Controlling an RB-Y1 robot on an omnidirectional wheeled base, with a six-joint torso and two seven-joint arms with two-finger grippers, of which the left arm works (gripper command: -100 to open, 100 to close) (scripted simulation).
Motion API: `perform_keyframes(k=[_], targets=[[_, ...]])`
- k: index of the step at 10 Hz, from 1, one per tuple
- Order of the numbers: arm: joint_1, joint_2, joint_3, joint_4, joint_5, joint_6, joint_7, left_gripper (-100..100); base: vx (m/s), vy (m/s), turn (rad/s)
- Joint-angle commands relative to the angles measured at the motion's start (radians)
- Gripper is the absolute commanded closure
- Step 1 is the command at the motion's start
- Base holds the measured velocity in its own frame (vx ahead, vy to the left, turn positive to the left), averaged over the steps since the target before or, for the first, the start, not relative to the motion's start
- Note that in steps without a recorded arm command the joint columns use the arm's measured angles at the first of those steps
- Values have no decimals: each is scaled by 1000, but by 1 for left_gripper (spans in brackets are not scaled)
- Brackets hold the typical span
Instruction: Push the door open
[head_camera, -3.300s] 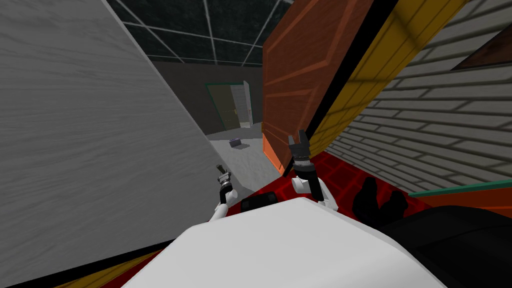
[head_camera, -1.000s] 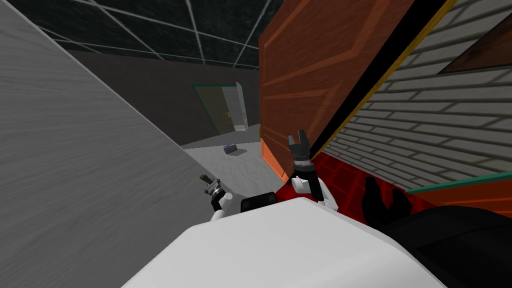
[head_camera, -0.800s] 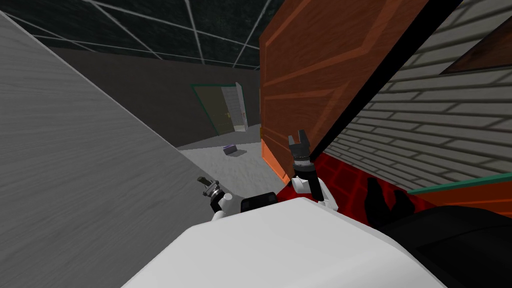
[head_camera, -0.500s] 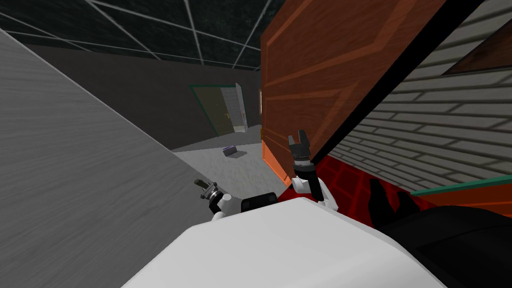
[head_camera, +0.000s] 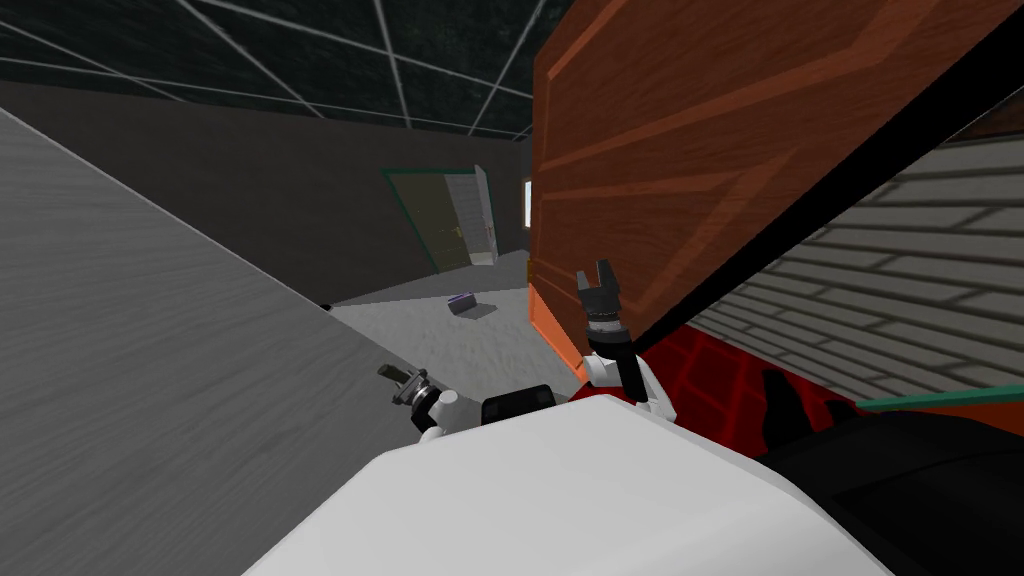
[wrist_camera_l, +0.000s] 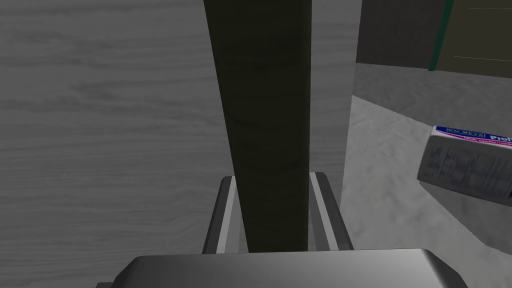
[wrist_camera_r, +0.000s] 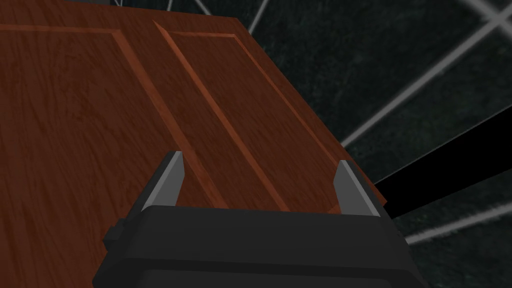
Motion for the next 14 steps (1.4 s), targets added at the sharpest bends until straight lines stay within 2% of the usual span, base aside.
perform_keyframes(k=[1, 2, 4, 7, 8, 9, 14], targets=[[-8, 20, 22, 5, 15, -15, -1, 100, 192, 98, 50], [-8, 20, 22, 5, 15, -15, -1, 100, 125, 74, 36], [-7, 22, 47, 6, 37, -22, -9, 100, 159, 76, 46], [-6, 11, 74, 6, 60, -29, -16, 100, 179, 60, 62], [4, 8, 65, -5, 55, -22, -16, 100, 74, 25, 31], [7, 21, 84, -6, 71, -29, -21, 100, 120, 40, 36], [13, 39, 130, -2, 113, -45, -30, 100, 193, 115, 57]])
